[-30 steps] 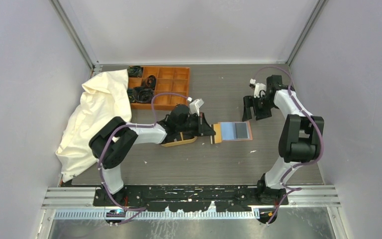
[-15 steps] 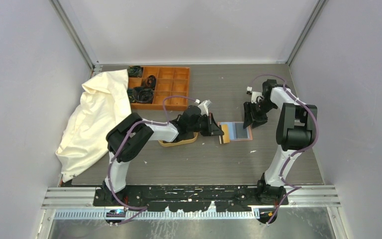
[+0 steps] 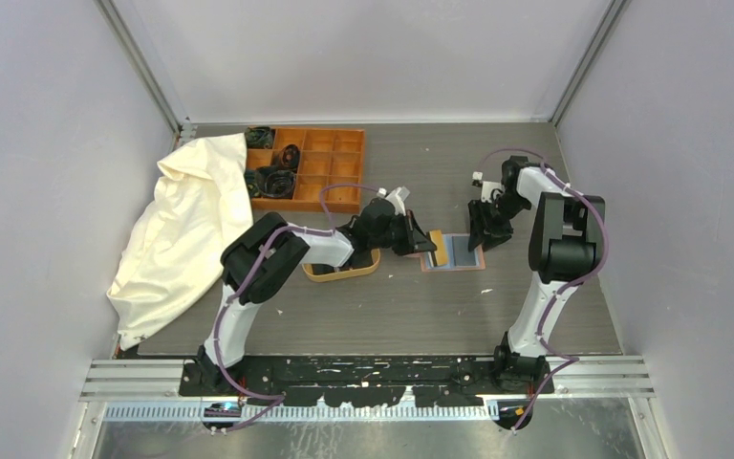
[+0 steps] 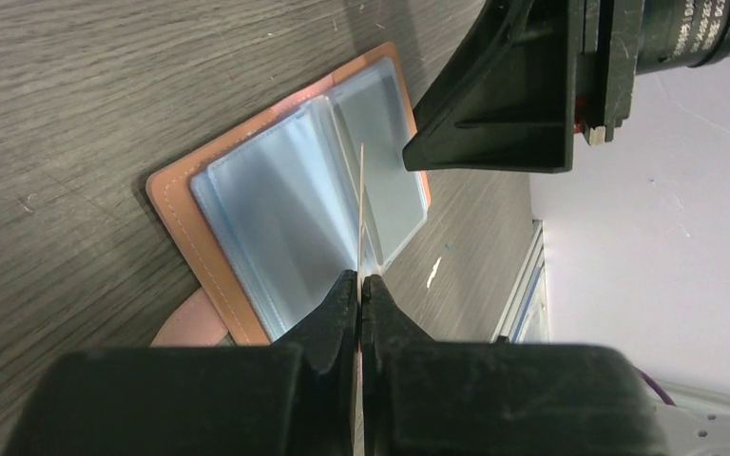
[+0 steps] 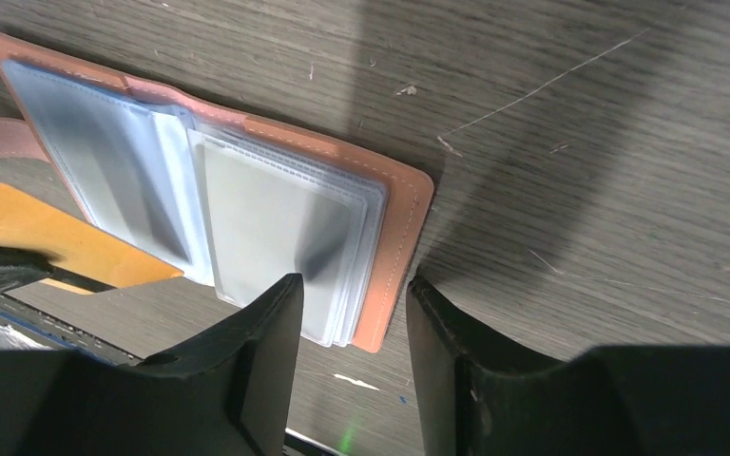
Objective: Put the credit cards into the card holder
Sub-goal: Insert the credit card into the card holder.
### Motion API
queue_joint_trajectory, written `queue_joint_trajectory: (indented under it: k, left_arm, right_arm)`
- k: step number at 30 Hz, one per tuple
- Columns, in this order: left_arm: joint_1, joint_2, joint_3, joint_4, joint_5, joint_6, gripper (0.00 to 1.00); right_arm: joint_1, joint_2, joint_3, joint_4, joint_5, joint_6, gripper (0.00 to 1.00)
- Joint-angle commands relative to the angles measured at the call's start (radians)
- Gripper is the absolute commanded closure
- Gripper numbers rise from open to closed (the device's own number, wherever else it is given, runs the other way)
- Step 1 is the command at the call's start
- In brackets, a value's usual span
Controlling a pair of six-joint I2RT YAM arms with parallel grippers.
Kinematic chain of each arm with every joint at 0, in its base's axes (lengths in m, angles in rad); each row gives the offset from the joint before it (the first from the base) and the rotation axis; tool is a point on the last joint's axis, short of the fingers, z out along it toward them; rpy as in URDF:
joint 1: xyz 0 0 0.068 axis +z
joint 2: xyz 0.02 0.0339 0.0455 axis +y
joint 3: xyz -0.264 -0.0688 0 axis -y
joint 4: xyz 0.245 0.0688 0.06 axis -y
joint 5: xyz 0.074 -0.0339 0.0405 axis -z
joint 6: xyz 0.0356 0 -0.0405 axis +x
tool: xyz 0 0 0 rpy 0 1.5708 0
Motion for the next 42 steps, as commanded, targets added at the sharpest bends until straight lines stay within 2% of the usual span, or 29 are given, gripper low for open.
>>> queue_joint_trajectory:
  k: [1, 24, 42]
  left_arm:
    - [-0.001, 0.027, 0.062, 0.024, -0.012, -0.039, 1.0]
    - [0.0, 0.1, 0.116, 0.069, 0.025, -0.103, 1.0]
    - [0.0, 0.114, 0.127, 0.117, 0.046, -0.138, 1.0]
  right_arm:
    - [-0.001, 0.003, 0.04, -0.024, -0.004, -0.003, 0.51]
    - [0.0, 0.038, 0.051, -0.047, 0.002, -0.005, 0.61]
    - [0.0, 0.049, 0.054, -0.054, 0.006, -0.006, 0.63]
